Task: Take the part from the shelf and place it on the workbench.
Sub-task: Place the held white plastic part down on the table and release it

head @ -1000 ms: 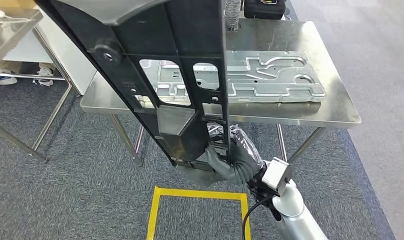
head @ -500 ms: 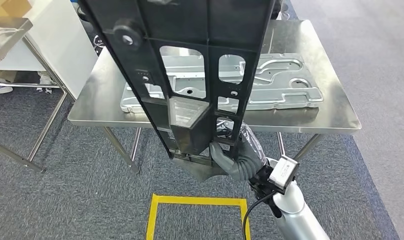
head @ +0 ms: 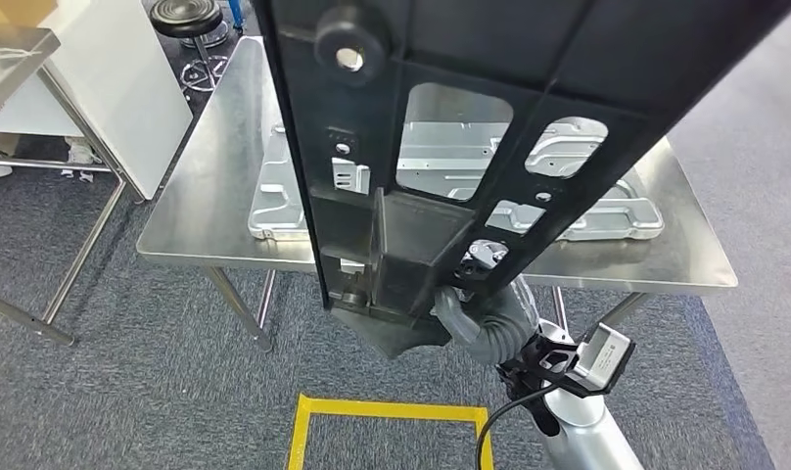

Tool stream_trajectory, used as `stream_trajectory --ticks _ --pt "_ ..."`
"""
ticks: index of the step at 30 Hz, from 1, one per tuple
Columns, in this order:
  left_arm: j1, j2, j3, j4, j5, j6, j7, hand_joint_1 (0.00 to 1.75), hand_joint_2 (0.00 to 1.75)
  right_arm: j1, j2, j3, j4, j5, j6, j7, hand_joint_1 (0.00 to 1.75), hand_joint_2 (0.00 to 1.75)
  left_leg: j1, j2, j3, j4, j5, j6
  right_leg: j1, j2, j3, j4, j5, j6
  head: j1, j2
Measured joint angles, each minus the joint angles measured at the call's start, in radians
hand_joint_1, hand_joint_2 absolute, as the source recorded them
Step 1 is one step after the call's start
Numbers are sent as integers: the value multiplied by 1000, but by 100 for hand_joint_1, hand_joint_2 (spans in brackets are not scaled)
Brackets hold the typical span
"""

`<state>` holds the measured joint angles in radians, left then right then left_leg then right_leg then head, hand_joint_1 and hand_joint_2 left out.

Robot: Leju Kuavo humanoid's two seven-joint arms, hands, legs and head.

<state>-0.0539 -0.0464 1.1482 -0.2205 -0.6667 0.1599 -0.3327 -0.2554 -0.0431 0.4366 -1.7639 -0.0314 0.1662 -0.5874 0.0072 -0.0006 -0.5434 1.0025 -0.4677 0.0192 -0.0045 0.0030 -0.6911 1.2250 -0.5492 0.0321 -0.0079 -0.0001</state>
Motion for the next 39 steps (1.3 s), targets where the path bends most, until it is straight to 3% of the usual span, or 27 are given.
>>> stream_trajectory --ticks 2,4,8,10,12,13,14,15,17,19,23,25,27,28,29,30,32,34,37,39 --pt "0 0 0 0 0 -1 0 0 175 1 0 -5 -3 -3 0 -3 175 175 -3 3 24 -2 -19 -4 9 -16 40 -140 100 -21 -1 0" --pt "0 0 0 0 -1 -2 1 0 175 2 1 -11 -7 -5 -3 -7 175 175 -4 7 37 -5 -32 -13 18 -29 59 -215 141 -38 -2 0" --pt "-1 3 1 0 -1 1 0 0 175 4 2 -20 -14 4 -18 -2 175 175 -4 11 44 26 -43 -38 14 -15 91 -240 134 -57 -2 0" --pt "-3 4 1 0 -2 2 -1 0 175 2 5 -23 -15 5 -21 10 175 175 -1 9 -4 121 -83 -47 10 -13 112 -245 125 -64 -4 0" --pt "-3 5 1 0 -2 2 -1 0 175 2 7 -24 -13 3 -21 31 175 175 1 8 -88 250 -132 -54 10 -8 125 -245 111 -66 -5 0" --pt "-1 6 2 0 -3 2 -1 0 175 2 8 -24 -12 2 -21 42 175 175 3 8 -120 285 -144 -55 10 -5 134 -245 103 -66 -5 0" --pt "1 6 2 0 -3 3 -1 0 175 2 8 -25 -10 2 -21 52 175 175 3 8 -136 282 -134 -55 9 -2 145 -244 95 -64 -5 0" --pt "1 6 2 0 -4 3 -1 0 175 2 8 -25 -9 2 -21 58 175 175 4 8 -133 241 -99 -54 9 0 158 -243 85 -62 -5 0" --pt "2 7 3 0 -6 3 -1 0 175 1 8 -28 -7 2 -21 63 175 175 5 8 -98 104 3 -52 9 2 185 -241 63 -55 -5 0" --pt "2 7 4 0 -7 2 -1 0 175 -3 7 -31 -5 4 -23 66 175 175 1 8 -75 20 50 -40 11 3 197 -238 46 -45 -5 0" --pt "0 7 5 0 -8 2 -2 0 175 -8 7 -36 -5 8 -25 68 175 175 1 6 -58 3 43 -10 10 3 193 -208 30 -22 -4 0" --pt "-2 7 5 0 -7 2 -2 0 175 -11 7 -39 -5 8 -25 68 175 175 3 5 -48 -1 37 -1 5 2 139 -114 -2 -11 -1 0" --pt "-3 7 5 0 -6 3 -3 0 175 -12 6 -40 -4 7 -25 68 175 175 3 5 -40 0 26 3 1 2 49 20 -53 -3 1 0" --pt "-3 7 6 0 -5 4 -3 0 175 -11 5 -40 -4 8 -25 68 175 175 2 5 -33 0 19 3 -1 2 13 63 -64 -1 1 0" --pt "-2 7 6 0 -3 5 -3 0 175 -9 4 -40 -3 9 -27 68 175 175 2 4 -24 0 12 2 -2 2 -6 71 -55 -1 1 0" --pt "-1 7 6 0 -2 7 -3 0 175 -8 3 -40 -3 12 -29 69 175 175 2 4 -13 0 4 1 -3 2 -8 42 -24 -2 1 0" --pt "-1 7 7 0 -1 11 -3 0 175 -8 0 -40 -3 21 -39 69 175 175 2 2 10 -1 -14 -3 -2 0 28 -93 79 -10 1 0" --pt "-3 7 11 0 -1 13 -4 0 175 -9 -2 -41 -4 33 -54 68 175 175 2 2 22 -2 -27 -12 6 -3 54 -196 134 -24 -1 0" --pt "-3 6 19 0 -1 14 -7 0 175 -11 -4 -51 -12 83 -100 69 175 175 -1 3 28 2 -34 -29 8 -3 62 -220 140 -42 -3 0" --pt "-4 6 22 0 -4 14 -12 0 175 -21 -6 -64 -19 151 -153 81 175 175 0 3 16 42 -46 -38 3 -3 78 -227 139 -50 -3 0"
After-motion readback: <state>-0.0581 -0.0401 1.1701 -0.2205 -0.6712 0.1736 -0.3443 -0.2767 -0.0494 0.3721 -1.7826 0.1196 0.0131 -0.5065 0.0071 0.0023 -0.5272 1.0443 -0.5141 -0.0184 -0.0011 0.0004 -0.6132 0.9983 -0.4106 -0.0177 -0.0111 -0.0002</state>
